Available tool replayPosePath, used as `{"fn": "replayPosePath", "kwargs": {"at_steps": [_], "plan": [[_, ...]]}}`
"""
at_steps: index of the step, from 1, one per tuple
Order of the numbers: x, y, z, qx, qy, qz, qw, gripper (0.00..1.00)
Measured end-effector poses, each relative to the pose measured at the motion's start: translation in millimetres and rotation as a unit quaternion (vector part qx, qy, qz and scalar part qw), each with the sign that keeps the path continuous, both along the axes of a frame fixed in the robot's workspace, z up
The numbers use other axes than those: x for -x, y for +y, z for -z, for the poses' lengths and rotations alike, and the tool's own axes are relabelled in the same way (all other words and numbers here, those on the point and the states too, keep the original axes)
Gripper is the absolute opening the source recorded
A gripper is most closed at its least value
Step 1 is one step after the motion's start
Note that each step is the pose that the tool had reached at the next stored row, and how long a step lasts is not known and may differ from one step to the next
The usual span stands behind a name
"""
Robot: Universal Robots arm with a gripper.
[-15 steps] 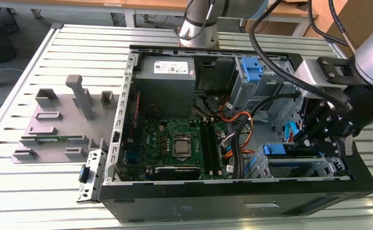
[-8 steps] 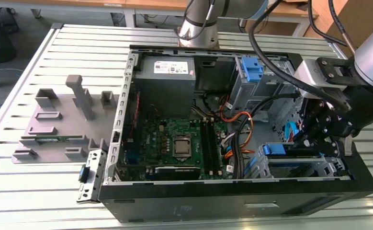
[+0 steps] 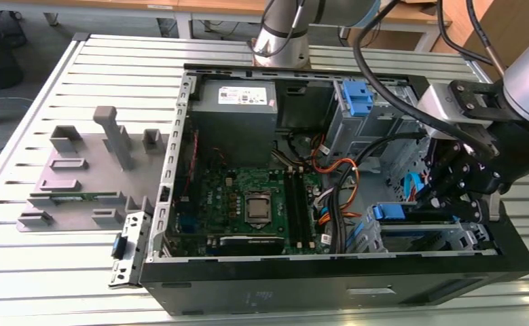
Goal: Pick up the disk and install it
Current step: 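Insert the first disk wire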
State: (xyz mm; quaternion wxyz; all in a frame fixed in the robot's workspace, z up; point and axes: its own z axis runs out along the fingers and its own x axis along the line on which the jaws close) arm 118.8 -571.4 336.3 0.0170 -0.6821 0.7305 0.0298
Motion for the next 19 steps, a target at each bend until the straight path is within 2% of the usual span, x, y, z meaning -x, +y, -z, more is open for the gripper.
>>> {"fn": "replayPosePath", "kwargs": {"at_steps": [7,19], "plan": [[0.8,0.0,0.8,0.0013,0.0,0.0,1.0,0.16],[0.8,0.0,6.2,0.0018,0.0,0.0,1.0,0.16]]}}
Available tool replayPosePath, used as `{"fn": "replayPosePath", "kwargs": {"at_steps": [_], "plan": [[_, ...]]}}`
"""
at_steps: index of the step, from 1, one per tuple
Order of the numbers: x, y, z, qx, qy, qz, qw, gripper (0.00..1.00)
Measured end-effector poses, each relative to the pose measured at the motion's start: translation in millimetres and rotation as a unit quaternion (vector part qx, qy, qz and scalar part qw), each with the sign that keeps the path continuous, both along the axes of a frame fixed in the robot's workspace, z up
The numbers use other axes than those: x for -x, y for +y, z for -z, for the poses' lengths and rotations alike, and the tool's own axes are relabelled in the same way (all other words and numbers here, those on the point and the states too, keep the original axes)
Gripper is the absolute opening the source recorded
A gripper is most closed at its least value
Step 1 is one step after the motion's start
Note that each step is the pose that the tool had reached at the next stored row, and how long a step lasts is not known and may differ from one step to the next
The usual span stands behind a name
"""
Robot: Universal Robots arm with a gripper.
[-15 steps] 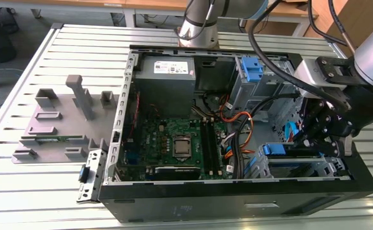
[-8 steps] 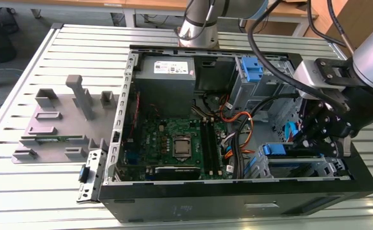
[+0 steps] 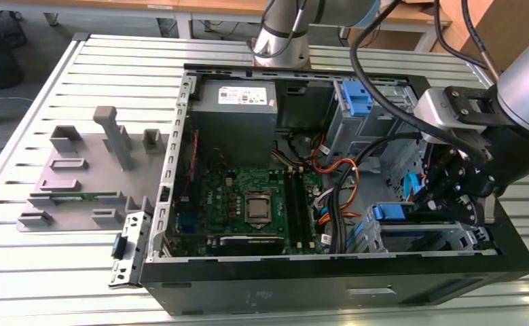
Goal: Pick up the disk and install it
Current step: 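Insert the first disk wire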
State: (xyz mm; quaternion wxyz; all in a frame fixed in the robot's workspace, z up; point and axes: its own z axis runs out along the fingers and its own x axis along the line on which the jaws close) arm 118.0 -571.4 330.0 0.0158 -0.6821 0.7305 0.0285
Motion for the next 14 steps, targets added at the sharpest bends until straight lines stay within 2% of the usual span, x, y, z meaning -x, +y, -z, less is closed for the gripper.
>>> {"fn": "replayPosePath", "kwargs": {"at_steps": [9,11,12,14], "plan": [[0.0,0.0,1.1,-0.0004,0.0,0.0,1.0,0.16],[0.0,0.0,1.2,-0.0005,0.0,0.0,1.0,0.17],[0.0,0.0,1.2,-0.0004,0.0,0.0,1.0,0.24],[0.0,0.0,1.0,-0.0002,0.0,0.0,1.0,0.24]]}}
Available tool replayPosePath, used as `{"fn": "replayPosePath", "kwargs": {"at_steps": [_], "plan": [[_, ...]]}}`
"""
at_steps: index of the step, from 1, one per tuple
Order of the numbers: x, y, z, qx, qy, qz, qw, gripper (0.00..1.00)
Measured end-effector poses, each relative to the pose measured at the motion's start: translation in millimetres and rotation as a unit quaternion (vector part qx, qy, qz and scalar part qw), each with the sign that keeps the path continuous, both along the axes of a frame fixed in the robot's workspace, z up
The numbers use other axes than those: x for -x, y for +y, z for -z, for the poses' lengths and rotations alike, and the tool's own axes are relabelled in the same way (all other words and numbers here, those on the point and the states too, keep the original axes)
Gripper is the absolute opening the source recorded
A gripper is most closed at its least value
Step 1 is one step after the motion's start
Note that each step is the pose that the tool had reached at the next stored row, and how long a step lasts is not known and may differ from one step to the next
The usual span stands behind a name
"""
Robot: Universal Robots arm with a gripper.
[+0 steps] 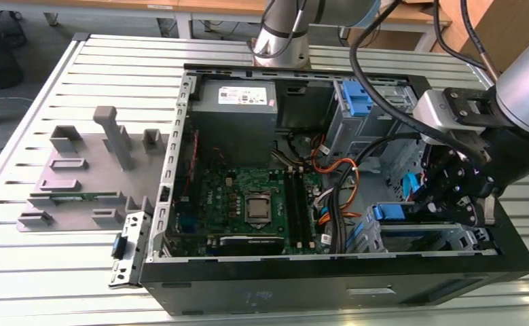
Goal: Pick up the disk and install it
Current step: 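Insert the first disk wire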
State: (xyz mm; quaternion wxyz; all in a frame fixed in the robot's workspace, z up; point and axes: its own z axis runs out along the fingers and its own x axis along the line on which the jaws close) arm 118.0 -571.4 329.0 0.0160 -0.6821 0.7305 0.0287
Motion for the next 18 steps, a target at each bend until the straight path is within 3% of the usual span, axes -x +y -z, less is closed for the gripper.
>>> {"fn": "replayPosePath", "kwargs": {"at_steps": [3,8,10,12,18], "plan": [[0.0,0.0,-2.0,0.0001,0.0,0.0,1.0,0.24],[0.0,0.0,-11.5,0.0,0.0,0.0,1.0,0.24],[0.0,0.0,-11.9,-0.0001,0.0,0.0,1.0,0.24],[0.0,0.0,-12.0,-0.0054,0.0,0.0,1.0,0.24],[0.0,0.0,-12.0,-0.0056,0.0,0.0,1.0,0.24]]}}
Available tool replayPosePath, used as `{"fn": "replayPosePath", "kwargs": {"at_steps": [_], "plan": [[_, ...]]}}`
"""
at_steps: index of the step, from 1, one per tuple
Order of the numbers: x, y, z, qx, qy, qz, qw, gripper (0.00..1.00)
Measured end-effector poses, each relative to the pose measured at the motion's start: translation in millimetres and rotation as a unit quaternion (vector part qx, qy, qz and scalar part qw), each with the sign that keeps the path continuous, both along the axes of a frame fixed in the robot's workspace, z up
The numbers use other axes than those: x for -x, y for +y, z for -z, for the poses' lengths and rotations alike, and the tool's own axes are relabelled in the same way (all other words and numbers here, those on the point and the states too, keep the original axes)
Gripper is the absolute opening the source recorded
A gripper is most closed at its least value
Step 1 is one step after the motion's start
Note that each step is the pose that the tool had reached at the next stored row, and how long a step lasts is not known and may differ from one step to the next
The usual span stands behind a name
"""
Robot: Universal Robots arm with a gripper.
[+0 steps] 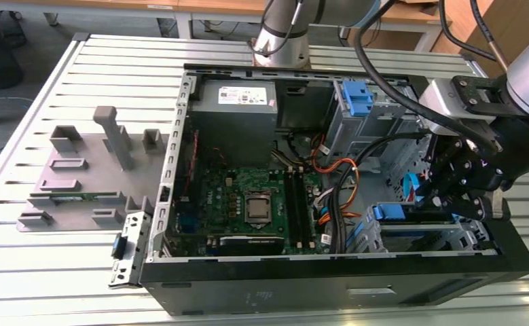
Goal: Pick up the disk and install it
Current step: 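Insert the first disk wire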
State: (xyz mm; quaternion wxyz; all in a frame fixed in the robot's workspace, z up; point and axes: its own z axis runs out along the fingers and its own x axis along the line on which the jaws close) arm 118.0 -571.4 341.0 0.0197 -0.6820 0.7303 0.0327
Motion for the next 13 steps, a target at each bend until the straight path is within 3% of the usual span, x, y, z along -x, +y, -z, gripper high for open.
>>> {"fn": "replayPosePath", "kwargs": {"at_steps": [5,7,8,10,13], "plan": [[0.0,0.0,0.0,-0.0002,0.0,0.0,1.0,0.24],[0.0,0.0,0.0,-0.0114,0.0,0.0,0.9999,0.24],[0.0,0.0,0.0,-0.0114,0.0,0.0,0.9999,0.24],[0.0,0.0,0.0,-0.0186,0.0,0.0,0.9998,0.24],[0.0,0.0,0.0,-0.0187,0.0,0.0,0.9998,0.24]]}}
